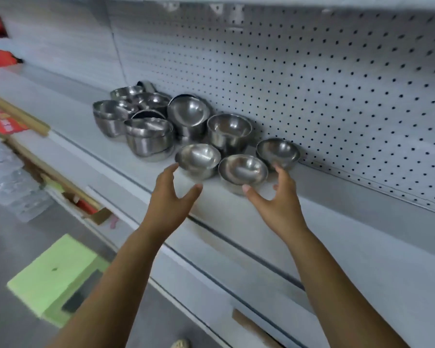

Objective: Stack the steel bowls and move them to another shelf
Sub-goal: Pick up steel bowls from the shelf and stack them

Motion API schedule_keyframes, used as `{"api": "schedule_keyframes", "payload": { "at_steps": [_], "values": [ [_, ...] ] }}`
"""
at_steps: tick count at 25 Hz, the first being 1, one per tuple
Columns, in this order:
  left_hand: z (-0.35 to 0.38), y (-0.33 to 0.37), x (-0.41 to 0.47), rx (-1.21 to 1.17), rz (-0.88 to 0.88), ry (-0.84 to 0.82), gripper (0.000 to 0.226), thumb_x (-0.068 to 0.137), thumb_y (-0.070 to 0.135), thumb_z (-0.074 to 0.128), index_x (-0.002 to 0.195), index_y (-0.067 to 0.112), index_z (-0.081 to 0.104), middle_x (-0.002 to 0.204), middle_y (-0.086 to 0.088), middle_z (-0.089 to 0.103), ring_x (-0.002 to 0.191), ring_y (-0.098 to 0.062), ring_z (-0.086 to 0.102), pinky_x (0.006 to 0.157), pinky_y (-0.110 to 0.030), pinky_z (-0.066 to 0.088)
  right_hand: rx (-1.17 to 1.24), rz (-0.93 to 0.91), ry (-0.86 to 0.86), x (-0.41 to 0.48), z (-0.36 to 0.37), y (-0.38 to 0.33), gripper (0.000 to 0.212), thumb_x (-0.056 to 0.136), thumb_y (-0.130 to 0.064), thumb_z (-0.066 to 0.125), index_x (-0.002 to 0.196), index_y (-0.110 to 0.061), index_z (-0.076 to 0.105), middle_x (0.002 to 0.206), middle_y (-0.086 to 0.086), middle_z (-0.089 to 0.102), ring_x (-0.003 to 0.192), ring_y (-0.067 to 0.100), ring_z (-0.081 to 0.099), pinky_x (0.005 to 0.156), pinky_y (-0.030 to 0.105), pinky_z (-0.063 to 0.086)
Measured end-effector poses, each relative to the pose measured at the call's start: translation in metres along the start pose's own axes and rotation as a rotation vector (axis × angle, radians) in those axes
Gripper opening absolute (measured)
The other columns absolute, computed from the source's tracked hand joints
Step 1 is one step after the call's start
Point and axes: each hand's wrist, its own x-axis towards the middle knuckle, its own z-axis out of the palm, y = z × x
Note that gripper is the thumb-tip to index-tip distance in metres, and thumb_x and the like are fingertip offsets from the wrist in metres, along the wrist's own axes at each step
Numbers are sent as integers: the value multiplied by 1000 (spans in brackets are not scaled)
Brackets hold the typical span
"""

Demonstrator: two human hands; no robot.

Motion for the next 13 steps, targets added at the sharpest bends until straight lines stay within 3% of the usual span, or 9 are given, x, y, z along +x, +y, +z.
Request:
{"api": "schedule_keyframes", "payload": {
  "at_steps": [4, 8, 13],
  "values": [
    [2, -22, 64, -86, 104, 2, 61, 93, 47, 69, 144, 25, 45, 137, 11, 49, 127, -10, 49, 112, -41, 43, 35, 57, 133, 18, 44, -4, 96, 85, -53, 79, 161, -32, 25, 160, -2, 28, 140, 12, 39, 107, 26, 33],
    [6, -35, 102, -244, 64, -55, 77, 96, 51, 64, 157, 17, 30, 157, -2, 43, 142, -18, 44, 117, -45, 39, 42, 32, 224, 17, 73, 5, 96, 79, -56, 83, 156, -39, 28, 152, -9, 33, 141, 9, 38, 114, 28, 37],
    [13, -42, 118, -330, 86, -157, 72, 100, 48, 57, 159, 19, 27, 155, 0, 45, 141, -15, 44, 117, -35, 37, -7, 46, 276, 18, 78, 12, 87, 79, -54, 85, 151, -35, 40, 152, -16, 40, 137, -1, 41, 110, 17, 37]
  ]
}}
